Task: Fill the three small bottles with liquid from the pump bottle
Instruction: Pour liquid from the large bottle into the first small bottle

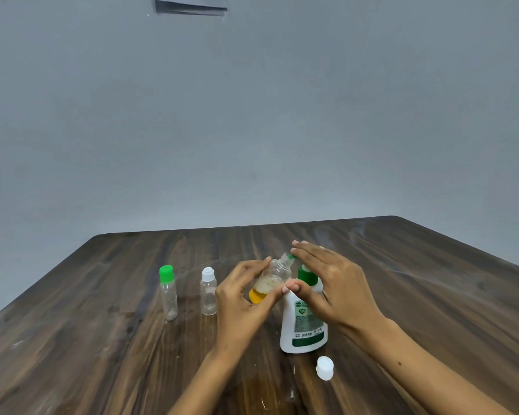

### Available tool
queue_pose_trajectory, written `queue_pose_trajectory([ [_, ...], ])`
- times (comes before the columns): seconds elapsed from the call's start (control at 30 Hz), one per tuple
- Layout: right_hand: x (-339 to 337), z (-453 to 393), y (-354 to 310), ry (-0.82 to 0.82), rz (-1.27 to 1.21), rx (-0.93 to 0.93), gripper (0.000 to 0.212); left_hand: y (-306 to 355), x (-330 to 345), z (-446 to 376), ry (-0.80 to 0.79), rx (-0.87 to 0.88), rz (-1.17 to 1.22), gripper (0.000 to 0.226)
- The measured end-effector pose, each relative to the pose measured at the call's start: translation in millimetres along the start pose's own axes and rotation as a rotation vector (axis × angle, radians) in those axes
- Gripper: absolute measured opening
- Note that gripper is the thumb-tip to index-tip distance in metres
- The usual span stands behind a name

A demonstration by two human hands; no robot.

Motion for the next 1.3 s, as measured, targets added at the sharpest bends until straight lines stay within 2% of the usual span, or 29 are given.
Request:
queue_pose_trajectory([
  [0.27, -4.1, -7.4, -1.6, -0.028, -0.025, -0.001, 0.088, 1.3, 0.0, 0.5, -0.001, 0.008, -0.002, 0.056],
  [0.9, -5.0, -1.8, -6.0, -0.016, -0.002, 0.053, 0.076, 2.5, -1.4, 1.3, 0.000, 0.011, -0.019, 0.052],
  [1.3, -6.0, -1.9, -6.6, -0.013, 0.006, 0.024, 0.081, 1.9, -1.8, 1.2, 0.004, 0.030, -0.029, 0.055],
])
Point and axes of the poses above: each hand's wrist, its own z-axis away from the middle knuckle, its own x-axis out of the palm, y = z × x, the point moved 4 cm from there along -z, towards the middle knuckle, and after that the axes turned 15 degrees about y, right-handed, at the moved point
